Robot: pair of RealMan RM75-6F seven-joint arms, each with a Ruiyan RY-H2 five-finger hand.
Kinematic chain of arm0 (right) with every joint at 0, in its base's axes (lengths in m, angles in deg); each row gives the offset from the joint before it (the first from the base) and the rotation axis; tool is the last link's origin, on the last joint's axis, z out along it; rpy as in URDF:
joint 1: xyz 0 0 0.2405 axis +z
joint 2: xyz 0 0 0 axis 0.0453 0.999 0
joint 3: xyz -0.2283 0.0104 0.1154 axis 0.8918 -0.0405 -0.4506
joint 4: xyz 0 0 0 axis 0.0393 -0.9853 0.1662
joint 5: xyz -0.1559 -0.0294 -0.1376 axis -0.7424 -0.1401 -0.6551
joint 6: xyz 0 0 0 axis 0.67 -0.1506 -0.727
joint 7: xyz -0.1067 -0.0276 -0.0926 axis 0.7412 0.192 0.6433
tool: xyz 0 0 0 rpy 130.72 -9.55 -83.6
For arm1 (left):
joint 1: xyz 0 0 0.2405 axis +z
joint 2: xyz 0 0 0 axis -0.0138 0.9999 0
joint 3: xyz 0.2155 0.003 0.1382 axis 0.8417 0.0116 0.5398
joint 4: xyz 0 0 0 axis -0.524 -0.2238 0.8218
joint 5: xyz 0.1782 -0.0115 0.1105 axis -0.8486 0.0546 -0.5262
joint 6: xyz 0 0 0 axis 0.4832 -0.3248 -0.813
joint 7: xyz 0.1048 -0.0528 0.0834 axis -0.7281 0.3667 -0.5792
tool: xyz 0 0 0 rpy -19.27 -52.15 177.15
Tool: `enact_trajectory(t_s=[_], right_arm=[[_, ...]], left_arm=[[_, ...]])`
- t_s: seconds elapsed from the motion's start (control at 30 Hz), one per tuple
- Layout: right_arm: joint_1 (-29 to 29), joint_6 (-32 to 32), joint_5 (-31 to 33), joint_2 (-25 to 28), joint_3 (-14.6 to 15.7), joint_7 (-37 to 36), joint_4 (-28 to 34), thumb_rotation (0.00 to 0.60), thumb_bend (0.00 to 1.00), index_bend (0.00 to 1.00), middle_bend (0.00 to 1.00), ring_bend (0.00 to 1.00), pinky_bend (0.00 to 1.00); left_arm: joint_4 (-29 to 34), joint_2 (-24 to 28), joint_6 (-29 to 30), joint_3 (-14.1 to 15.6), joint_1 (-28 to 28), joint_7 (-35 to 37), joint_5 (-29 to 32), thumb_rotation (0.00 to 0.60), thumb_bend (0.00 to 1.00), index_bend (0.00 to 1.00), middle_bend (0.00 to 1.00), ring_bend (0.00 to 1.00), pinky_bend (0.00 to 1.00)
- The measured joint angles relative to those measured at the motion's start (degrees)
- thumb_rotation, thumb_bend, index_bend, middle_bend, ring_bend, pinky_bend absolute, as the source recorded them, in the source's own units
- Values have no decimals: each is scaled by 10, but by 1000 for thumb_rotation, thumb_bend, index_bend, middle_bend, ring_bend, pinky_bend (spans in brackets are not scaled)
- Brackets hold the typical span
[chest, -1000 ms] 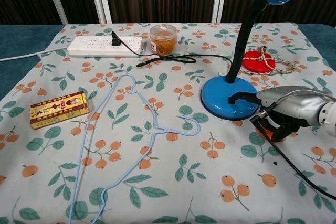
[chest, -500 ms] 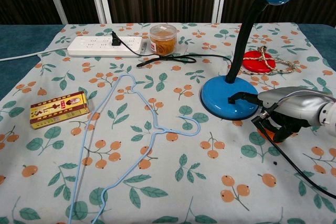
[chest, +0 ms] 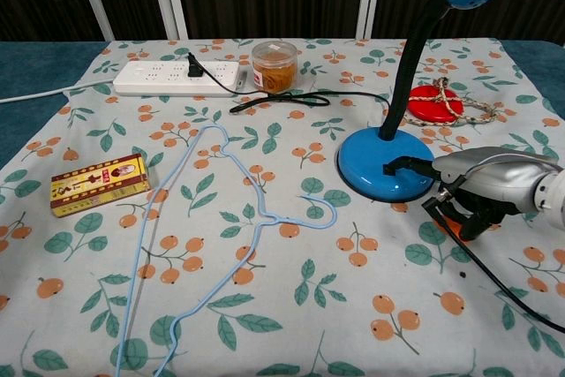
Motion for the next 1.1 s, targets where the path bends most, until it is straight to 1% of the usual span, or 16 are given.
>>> enact_trajectory(t_s=[0.1, 0.2, 0.33, 0.4, 0.47, 0.5, 0.57, 0.67, 0.73, 0.8, 0.83, 0.87, 0.9, 0.93, 0.97, 1.1], right_arm=[[3, -5, 4, 3, -5, 0, 2, 600, 585, 44, 765, 797, 996], [0, -26, 1, 10, -12, -3, 13, 600, 585, 44, 710, 761, 999], [-12, -67, -15, 27, -18, -9, 37, 600, 565, 44, 553, 621, 1000], [-23, -100, -30, 42, -18, -9, 57, 600, 514, 44, 476, 540, 1000], [-35, -131, -44, 60, -17, -5, 77, 600, 446, 44, 374, 435, 1000], [-45, -152, -53, 74, -14, -2, 93, 600, 426, 44, 336, 399, 1000], [-61, -180, -64, 98, -8, 3, 116, 600, 383, 42, 228, 300, 1000], [-88, -211, -82, 140, 10, 11, 148, 600, 348, 16, 99, 202, 1000], [-107, -232, -100, 164, 24, 11, 159, 600, 343, 9, 53, 164, 1000], [-125, -256, -125, 175, 35, 5, 160, 600, 323, 9, 34, 135, 985], [-134, -269, -137, 177, 39, -1, 157, 600, 310, 9, 26, 121, 820], [-143, -283, -151, 178, 43, -9, 152, 600, 300, 9, 21, 112, 526], [-156, -304, -168, 178, 48, -24, 142, 600, 298, 8, 19, 109, 326], [-167, -320, -180, 177, 52, -38, 132, 600, 298, 8, 19, 104, 76], [-178, -335, -192, 176, 56, -53, 119, 600, 298, 8, 19, 100, 1], [-231, -391, -226, 168, 74, -125, 49, 600, 291, 8, 13, 90, 0]], left_arm=[[0, 0, 0, 0, 0, 1, 0, 600, 364, 145, 63, 57, 101], [0, 0, 0, 0, 0, 1, 0, 600, 365, 145, 63, 57, 101], [-1, 0, 1, 0, 0, 0, -1, 600, 364, 145, 63, 56, 101], [-1, -1, 1, 0, 0, 0, -1, 600, 364, 145, 63, 56, 101], [-1, -1, 2, 1, 0, -2, -2, 600, 364, 145, 63, 57, 101], [-1, -1, 2, 1, 1, -2, -2, 600, 364, 145, 63, 57, 101], [0, -1, 3, 0, 1, -3, -2, 600, 364, 145, 63, 56, 101], [0, -2, 5, 0, 1, -6, -2, 600, 364, 145, 63, 57, 101], [0, -3, 6, 0, 2, -7, -2, 600, 364, 145, 63, 57, 101], [0, -3, 7, 0, 2, -8, -2, 600, 364, 146, 63, 56, 101], [0, -4, 7, 0, 2, -8, -1, 600, 364, 146, 63, 56, 101], [0, -4, 7, 0, 2, -9, -1, 600, 364, 147, 63, 57, 101], [0, -4, 7, 0, 3, -10, -1, 600, 364, 147, 63, 57, 101], [0, -4, 8, 0, 3, -11, -2, 600, 364, 148, 63, 57, 101], [0, -4, 8, 0, 3, -12, -2, 600, 364, 148, 63, 57, 101], [0, -5, 12, 0, 4, -14, -4, 600, 364, 148, 63, 57, 101]])
